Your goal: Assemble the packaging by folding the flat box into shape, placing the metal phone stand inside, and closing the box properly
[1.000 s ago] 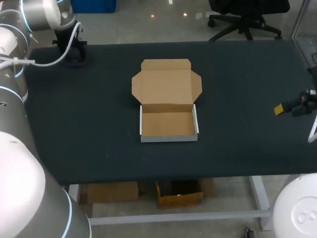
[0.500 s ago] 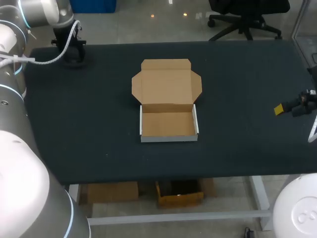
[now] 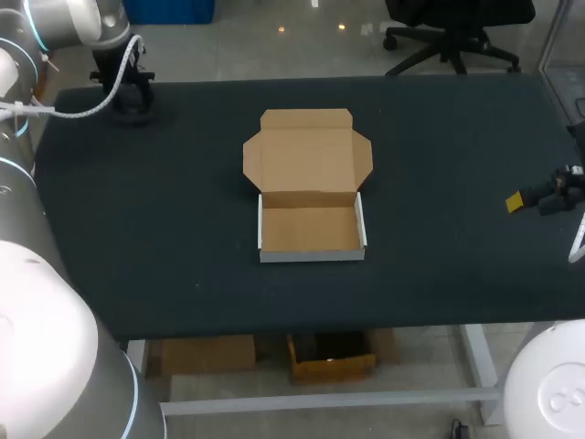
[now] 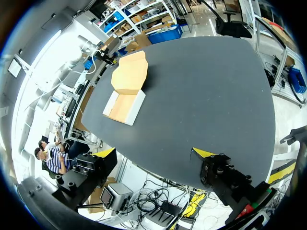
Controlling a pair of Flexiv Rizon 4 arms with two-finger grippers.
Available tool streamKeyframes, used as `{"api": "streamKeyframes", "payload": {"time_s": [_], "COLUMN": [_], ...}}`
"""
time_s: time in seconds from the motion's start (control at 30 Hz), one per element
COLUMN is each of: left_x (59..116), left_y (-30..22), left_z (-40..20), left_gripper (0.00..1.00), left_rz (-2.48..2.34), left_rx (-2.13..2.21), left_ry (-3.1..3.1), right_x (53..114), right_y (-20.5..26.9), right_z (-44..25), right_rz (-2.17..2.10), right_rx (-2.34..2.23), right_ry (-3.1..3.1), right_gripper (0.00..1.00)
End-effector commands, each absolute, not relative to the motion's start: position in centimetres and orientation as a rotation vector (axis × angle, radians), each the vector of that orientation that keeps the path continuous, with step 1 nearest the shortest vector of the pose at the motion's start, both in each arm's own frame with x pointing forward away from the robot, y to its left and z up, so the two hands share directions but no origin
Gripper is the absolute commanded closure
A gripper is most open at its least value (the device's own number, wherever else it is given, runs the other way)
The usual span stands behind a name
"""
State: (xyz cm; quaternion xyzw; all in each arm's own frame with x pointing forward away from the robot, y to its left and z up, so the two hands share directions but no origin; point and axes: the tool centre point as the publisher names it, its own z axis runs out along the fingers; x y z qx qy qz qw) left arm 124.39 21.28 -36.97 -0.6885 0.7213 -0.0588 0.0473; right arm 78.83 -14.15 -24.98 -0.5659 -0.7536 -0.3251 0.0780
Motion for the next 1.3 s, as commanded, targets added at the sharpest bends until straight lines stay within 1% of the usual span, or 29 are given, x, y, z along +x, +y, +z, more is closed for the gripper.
{"api": "streamKeyframes", "payload": {"time_s": [0.03,0.93,1.3], "left_x": [122.0,117.2,117.0], "left_y": [21.0,20.1,20.0], "left_z": [-36.0,-33.6,-33.5], "left_gripper": [1.0,1.0,1.0], "left_rz": [-0.246,-0.368,-0.37], "left_rx": [-2.05,-1.982,-1.977], "left_ry": [2.146,2.065,2.066], "right_x": [78.7,78.7,78.7], "right_y": [-14.2,-14.2,-14.2], "right_z": [-24.9,-24.9,-24.9], "right_rz": [-0.975,-0.975,-0.975], "right_rx": [-1.692,-1.692,-1.692], "right_ry": [-2.256,-2.256,-2.256], "right_gripper": [0.0,0.0,0.0]}}
